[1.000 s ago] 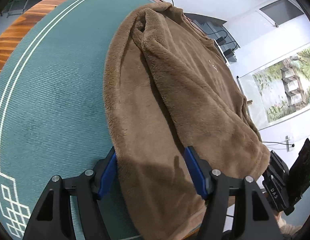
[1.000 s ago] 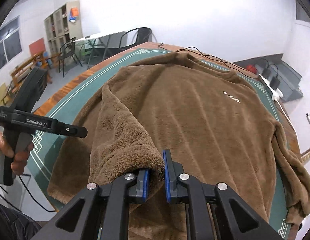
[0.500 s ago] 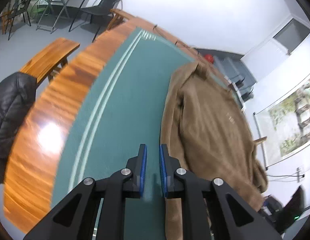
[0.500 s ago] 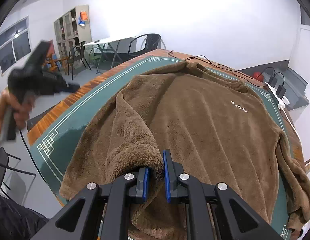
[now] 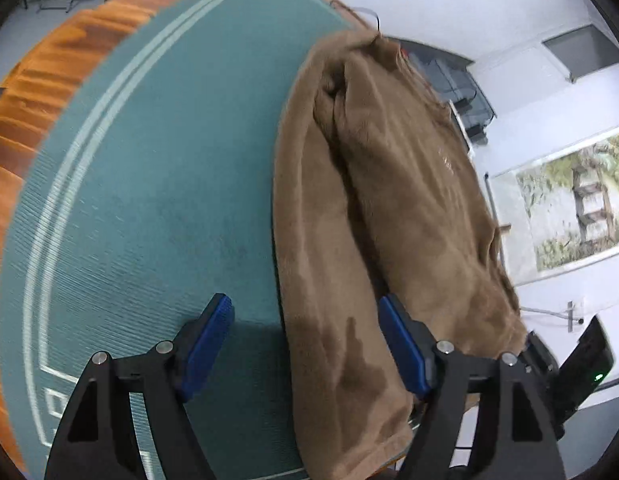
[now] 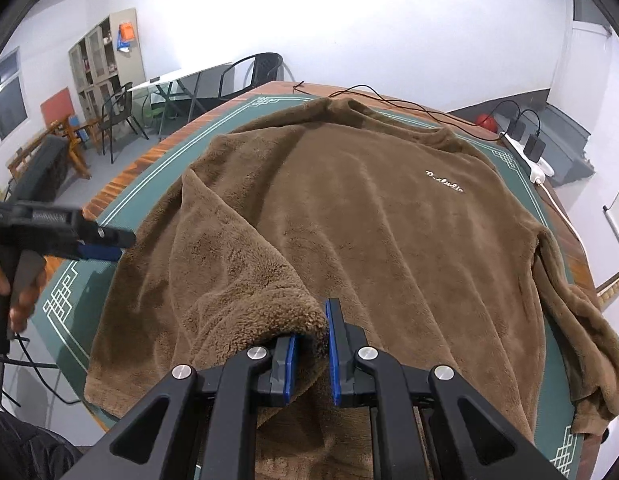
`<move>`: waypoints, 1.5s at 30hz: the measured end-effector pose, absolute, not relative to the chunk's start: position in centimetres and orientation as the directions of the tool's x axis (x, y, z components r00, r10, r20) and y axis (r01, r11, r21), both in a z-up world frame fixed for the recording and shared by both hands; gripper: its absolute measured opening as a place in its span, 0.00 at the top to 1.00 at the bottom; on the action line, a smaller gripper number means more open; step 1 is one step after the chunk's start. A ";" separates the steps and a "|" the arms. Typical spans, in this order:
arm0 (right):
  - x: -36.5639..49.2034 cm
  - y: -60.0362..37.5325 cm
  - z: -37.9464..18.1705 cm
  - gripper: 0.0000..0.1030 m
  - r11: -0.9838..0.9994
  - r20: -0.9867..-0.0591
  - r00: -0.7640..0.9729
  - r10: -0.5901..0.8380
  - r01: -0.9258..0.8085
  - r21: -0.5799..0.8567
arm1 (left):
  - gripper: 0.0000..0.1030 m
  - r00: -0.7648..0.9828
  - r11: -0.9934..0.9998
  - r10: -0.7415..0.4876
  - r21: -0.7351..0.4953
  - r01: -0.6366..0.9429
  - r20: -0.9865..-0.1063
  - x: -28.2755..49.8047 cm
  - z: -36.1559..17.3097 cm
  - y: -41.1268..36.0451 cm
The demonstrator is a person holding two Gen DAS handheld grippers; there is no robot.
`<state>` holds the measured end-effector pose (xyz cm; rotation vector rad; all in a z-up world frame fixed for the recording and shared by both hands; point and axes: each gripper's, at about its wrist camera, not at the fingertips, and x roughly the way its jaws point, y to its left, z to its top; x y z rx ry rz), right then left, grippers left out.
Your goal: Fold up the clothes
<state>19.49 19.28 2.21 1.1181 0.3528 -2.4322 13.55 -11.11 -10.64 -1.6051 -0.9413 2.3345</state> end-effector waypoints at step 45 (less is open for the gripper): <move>23.3 9.4 -2.3 0.16 -0.430 -0.829 0.188 -0.527 0.783 0.450 | 0.94 -0.576 -0.886 0.004 -0.270 0.378 -0.818 4.1 1.7 -31.1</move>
